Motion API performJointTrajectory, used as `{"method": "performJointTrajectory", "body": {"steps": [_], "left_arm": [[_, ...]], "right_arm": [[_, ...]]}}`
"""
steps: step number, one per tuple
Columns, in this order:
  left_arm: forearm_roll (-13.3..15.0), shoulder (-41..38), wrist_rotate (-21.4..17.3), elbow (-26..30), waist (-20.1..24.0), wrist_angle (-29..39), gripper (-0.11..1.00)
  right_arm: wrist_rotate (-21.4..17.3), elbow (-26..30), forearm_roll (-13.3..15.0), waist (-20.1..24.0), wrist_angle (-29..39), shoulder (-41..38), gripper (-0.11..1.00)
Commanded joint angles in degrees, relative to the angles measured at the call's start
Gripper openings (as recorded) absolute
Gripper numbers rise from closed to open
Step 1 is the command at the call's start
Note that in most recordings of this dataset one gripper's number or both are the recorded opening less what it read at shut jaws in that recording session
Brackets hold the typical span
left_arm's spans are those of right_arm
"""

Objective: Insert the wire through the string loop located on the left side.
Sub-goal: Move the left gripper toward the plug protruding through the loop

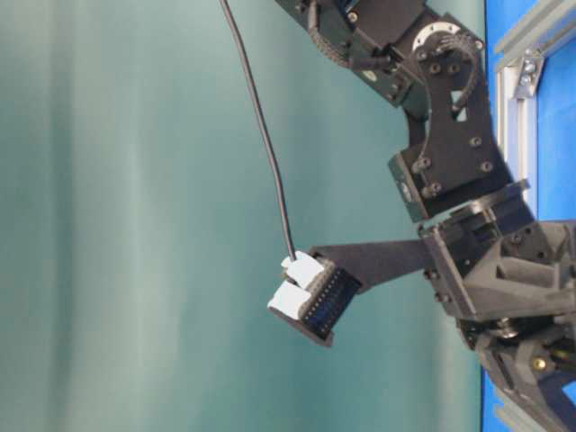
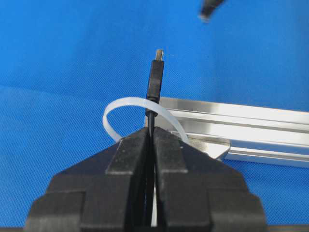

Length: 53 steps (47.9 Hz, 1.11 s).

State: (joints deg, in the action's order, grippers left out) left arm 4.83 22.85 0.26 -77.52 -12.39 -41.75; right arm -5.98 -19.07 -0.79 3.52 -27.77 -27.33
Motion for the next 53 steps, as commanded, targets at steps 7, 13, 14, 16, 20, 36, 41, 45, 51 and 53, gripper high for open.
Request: {"method": "performJointTrajectory", "body": {"steps": [7, 13, 14, 16, 20, 36, 41, 45, 51, 53], "left_arm": [[-0.09, 0.53, -0.09, 1.14, -0.18, 1.23, 0.91], [-0.18, 0.53, -0.09, 1.49, -0.18, 2.11, 0.9], [-0.09, 0.53, -0.09, 1.49, -0.18, 2.2, 0.9], [-0.09, 0.44, -0.09, 1.49, -0.18, 2.29, 0.9], [-0.09, 0.0, 0.0, 1.85, -0.18, 2.55, 0.9], [-0.09, -2.29, 0.09, 2.9, -0.18, 3.87, 0.9], [-0.18, -3.78, 0.44, 2.9, -0.18, 4.13, 0.9], [-0.09, -6.15, 0.62, 3.08, -0.18, 4.04, 0.9], [-0.09, -9.76, 0.7, 3.87, -0.18, 3.69, 0.9], [-0.18, -10.63, 0.7, 4.22, -0.18, 3.69, 0.9]], "right_arm": [[-0.09, 1.05, 0.0, -0.18, -0.44, 1.23, 0.0], [-0.09, 0.97, 0.0, -0.18, -0.44, 1.23, 0.0], [-0.09, 1.05, 0.0, -0.18, -0.44, 1.23, 0.0], [-0.09, 1.05, 0.0, -0.18, -0.44, 1.23, 0.0], [-0.09, 1.05, 0.0, -0.18, -0.44, 1.23, 0.0], [-0.09, 1.05, 0.0, -0.18, -0.44, 1.23, 0.0], [-0.09, 1.05, 0.0, -0.18, -0.44, 1.23, 0.0], [-0.09, 1.05, 0.0, -0.18, -0.44, 1.23, 0.0], [-0.09, 1.05, 0.09, -0.18, -0.53, 1.23, 0.0], [-0.09, 1.05, 0.0, -0.18, -0.44, 1.23, 0.0]]}}
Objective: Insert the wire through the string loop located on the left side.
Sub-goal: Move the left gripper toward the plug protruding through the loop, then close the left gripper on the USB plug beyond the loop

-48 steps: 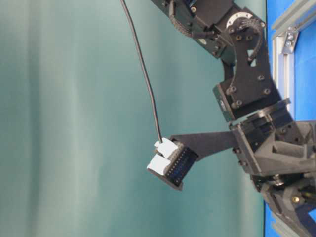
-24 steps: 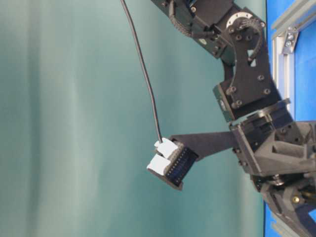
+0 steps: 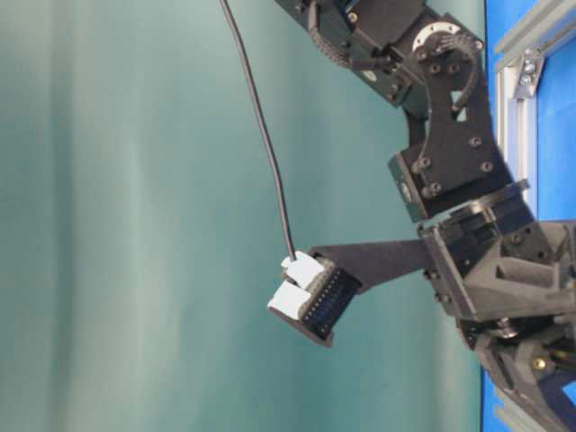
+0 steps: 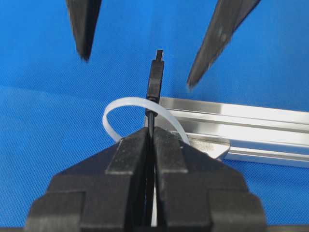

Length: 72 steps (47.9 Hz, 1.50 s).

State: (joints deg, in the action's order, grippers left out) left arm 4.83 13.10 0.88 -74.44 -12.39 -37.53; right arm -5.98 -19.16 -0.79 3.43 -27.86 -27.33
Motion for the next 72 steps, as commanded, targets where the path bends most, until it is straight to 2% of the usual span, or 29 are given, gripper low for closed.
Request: {"method": "performJointTrajectory", "body": {"steps": [1, 51, 58, 63, 72], "left_arm": [[-0.18, -1.41, 0.09, 1.41, -0.18, -0.62, 0.9], [-0.09, -2.99, 0.0, 1.93, -0.18, -0.53, 0.89], [-0.09, -2.99, 0.18, 2.02, 1.05, 0.09, 0.88], [-0.09, -3.08, 0.18, 2.46, 1.58, 0.88, 0.75], [-0.09, -3.34, 0.18, 3.08, 2.81, 2.37, 0.19]], "right_arm": [[-0.09, 1.14, 0.0, -0.09, -0.44, 1.23, 0.0], [-0.09, 1.14, 0.0, -0.18, -0.35, 1.23, 0.0], [-0.09, 1.14, 0.0, -0.18, -0.44, 1.23, 0.0], [-0.09, 1.14, 0.0, -0.18, -0.26, 1.23, 0.0], [-0.09, 1.14, 0.0, -0.18, -0.44, 1.23, 0.0]]}}
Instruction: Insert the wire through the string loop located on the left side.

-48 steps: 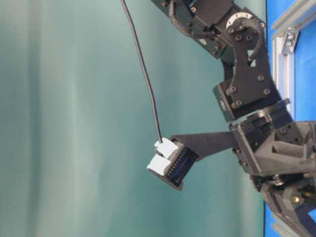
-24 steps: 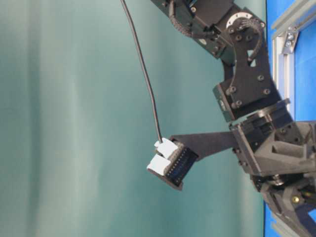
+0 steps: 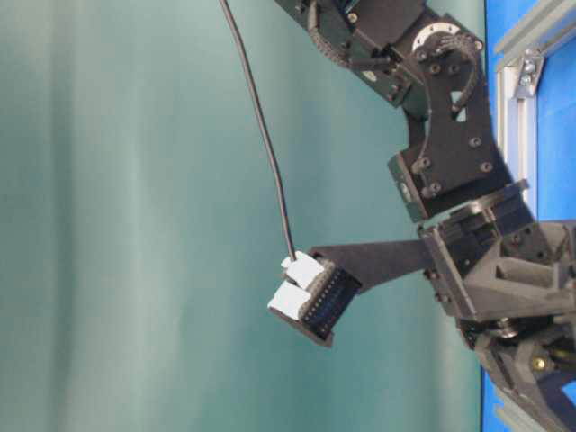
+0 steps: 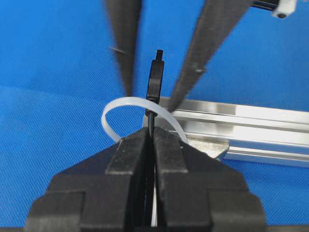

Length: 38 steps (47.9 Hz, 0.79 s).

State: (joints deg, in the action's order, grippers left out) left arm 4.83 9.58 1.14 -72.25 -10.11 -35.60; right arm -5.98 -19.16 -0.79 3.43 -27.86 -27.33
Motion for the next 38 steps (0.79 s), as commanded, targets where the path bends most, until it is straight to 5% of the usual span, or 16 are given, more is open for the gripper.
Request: {"method": "performJointTrajectory", "body": {"steps": [1, 3, 27, 32, 38], "left_arm": [[-0.09, 0.18, -0.09, 0.88, 0.53, 0.7, 0.14], [-0.09, 0.18, -0.09, 1.05, 0.53, 1.58, 0.07], [-0.09, 0.09, 0.0, 1.49, 0.62, 2.72, 0.08], [-0.09, 0.09, -0.09, 1.49, 0.53, 2.81, 0.08], [-0.09, 0.09, 0.0, 1.49, 0.62, 3.16, 0.08]], "right_arm": [[-0.09, 1.14, 0.0, -0.18, -0.44, 1.32, 0.0], [-0.09, 1.14, 0.0, -0.18, -0.44, 1.32, 0.0], [-0.18, 1.14, 0.44, -0.09, -0.44, 1.67, 0.02], [-0.35, 0.97, 0.35, -0.09, -0.26, 1.76, 0.2], [-0.44, 0.88, 0.35, -0.18, 0.97, 1.85, 0.57]]}}
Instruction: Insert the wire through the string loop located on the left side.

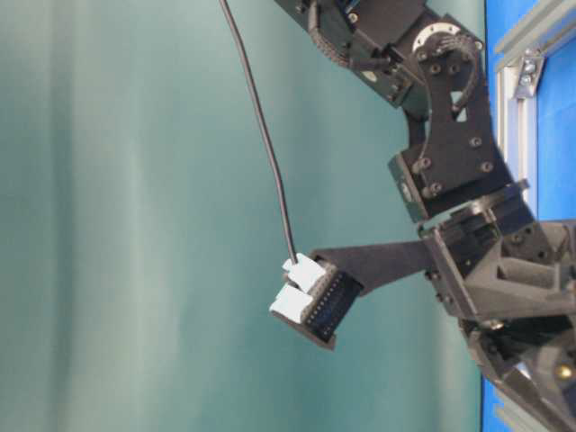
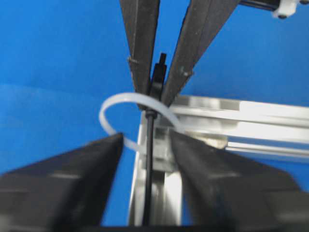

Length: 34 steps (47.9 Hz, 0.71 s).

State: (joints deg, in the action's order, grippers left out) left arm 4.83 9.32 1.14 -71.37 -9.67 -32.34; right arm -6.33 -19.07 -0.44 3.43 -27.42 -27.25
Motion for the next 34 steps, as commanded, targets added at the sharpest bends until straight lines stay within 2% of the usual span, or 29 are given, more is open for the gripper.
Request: {"method": "performJointTrajectory", "body": {"steps": [1, 5, 7, 19, 34], "left_arm": [[-0.09, 0.35, -0.09, 0.62, 0.09, -0.09, 0.08], [-0.09, 0.44, -0.09, 0.62, 0.09, -0.09, 0.08], [-0.09, 0.53, -0.09, 0.62, 0.09, -0.09, 0.08], [-0.09, 1.41, -0.09, 0.53, 0.09, 1.14, 0.08], [-0.09, 9.05, -0.09, -1.58, 0.09, 11.16, 0.08]], "right_arm": [[-0.09, 0.7, -0.09, -0.18, 0.79, 1.76, 0.63], [-0.18, 0.7, -0.26, -0.18, 0.97, 1.76, 0.86], [-0.18, 0.7, -0.35, -0.18, 0.97, 1.76, 0.93], [-0.18, 0.7, -0.35, -0.09, 1.05, 2.02, 0.93], [-0.18, 0.62, -0.26, -0.18, 1.14, 2.11, 0.93]]}}
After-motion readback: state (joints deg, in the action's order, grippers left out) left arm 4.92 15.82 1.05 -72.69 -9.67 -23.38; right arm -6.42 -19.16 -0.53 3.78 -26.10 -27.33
